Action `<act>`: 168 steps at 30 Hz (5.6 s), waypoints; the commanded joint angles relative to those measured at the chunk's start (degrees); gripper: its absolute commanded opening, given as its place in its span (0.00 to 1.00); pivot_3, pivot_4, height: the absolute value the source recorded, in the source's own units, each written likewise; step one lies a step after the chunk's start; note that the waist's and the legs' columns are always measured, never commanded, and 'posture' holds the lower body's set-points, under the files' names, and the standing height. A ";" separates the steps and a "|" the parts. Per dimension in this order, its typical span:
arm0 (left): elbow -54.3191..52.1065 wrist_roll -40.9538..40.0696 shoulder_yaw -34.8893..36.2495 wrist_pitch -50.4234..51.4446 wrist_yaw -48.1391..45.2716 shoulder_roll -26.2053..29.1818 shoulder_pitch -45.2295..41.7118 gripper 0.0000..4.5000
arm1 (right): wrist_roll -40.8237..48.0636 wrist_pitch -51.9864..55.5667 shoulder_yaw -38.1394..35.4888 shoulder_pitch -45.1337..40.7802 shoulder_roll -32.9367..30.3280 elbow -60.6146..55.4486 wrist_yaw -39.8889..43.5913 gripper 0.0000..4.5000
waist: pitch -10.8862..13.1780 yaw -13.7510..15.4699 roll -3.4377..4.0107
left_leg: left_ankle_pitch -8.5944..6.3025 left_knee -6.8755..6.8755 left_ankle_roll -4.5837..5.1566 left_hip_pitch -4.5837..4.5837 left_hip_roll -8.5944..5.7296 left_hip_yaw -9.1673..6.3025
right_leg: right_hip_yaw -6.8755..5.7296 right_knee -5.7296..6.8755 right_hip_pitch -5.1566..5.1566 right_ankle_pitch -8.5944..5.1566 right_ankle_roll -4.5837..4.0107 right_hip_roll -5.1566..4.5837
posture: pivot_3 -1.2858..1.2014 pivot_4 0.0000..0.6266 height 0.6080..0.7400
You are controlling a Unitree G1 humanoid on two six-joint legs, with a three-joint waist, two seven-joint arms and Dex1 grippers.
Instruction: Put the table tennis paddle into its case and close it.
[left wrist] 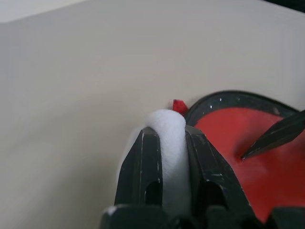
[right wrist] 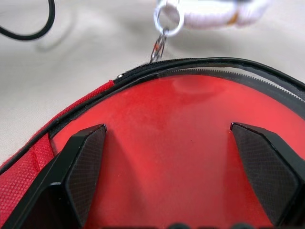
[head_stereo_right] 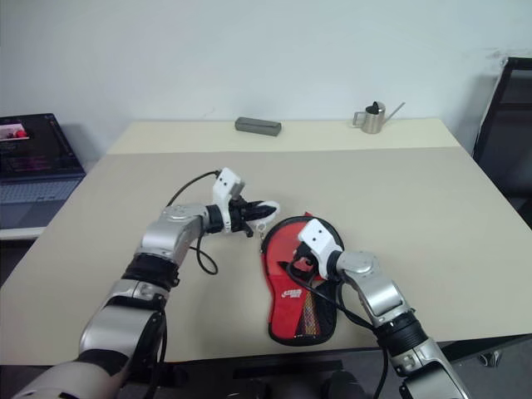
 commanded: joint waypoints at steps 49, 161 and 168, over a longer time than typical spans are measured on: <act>37.56 21.42 -0.42 -21.30 20.65 -12.28 -24.53 0.07 | -1.51 9.26 3.58 9.20 -1.59 -4.17 -0.94 1.00 | -0.05 0.04 -0.07 | 0.01 -0.04 -0.04 0.07 -0.06 -0.04 | -0.09 -0.02 0.12 -0.17 0.30 0.13 | 0.52 0.24 1.00; -47.00 -8.71 12.86 9.72 -1.71 9.58 24.73 0.99 | 5.99 11.32 -2.03 5.54 -9.65 -6.81 8.94 1.00 | -0.28 1.17 -0.07 | -0.02 -0.83 -0.10 1.17 0.34 -0.11 | -0.14 -1.06 1.35 -0.27 0.10 0.05 | 0.52 0.24 1.00; -51.67 -6.33 8.19 8.44 1.24 10.86 25.82 0.99 | 12.06 14.64 -6.66 3.78 -12.78 -10.91 13.64 1.00 | -0.18 1.15 0.02 | -0.04 -0.90 -0.11 1.20 0.43 -0.07 | -0.14 -1.10 1.36 -0.32 0.03 0.12 | 0.52 0.24 1.00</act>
